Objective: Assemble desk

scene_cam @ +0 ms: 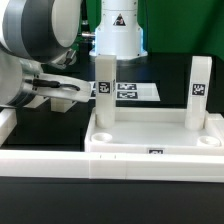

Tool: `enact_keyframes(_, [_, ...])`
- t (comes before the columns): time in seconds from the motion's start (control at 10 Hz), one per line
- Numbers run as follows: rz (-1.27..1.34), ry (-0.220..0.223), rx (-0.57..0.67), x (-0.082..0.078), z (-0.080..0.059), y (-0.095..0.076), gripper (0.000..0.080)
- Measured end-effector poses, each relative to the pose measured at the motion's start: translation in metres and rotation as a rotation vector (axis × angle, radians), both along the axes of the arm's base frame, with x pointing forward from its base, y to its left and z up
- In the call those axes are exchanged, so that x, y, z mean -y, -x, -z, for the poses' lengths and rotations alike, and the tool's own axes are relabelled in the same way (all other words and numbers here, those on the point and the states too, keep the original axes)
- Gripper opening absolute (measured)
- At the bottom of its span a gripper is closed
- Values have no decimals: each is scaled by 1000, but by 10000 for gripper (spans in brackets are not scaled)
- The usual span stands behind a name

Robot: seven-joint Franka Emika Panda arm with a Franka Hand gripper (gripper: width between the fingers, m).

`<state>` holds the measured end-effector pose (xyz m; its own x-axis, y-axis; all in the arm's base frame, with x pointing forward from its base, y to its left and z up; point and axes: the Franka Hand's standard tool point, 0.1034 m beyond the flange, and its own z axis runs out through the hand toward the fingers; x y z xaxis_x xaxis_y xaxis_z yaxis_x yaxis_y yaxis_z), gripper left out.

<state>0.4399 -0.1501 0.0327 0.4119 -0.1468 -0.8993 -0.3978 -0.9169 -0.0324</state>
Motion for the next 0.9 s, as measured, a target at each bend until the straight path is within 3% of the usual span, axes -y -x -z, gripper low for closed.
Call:
enact_keyframes(0.3, [-12, 21, 23, -4, 10, -2, 649])
enact_keyframes(0.9, [-6, 21, 5, -4, 22, 10, 649])
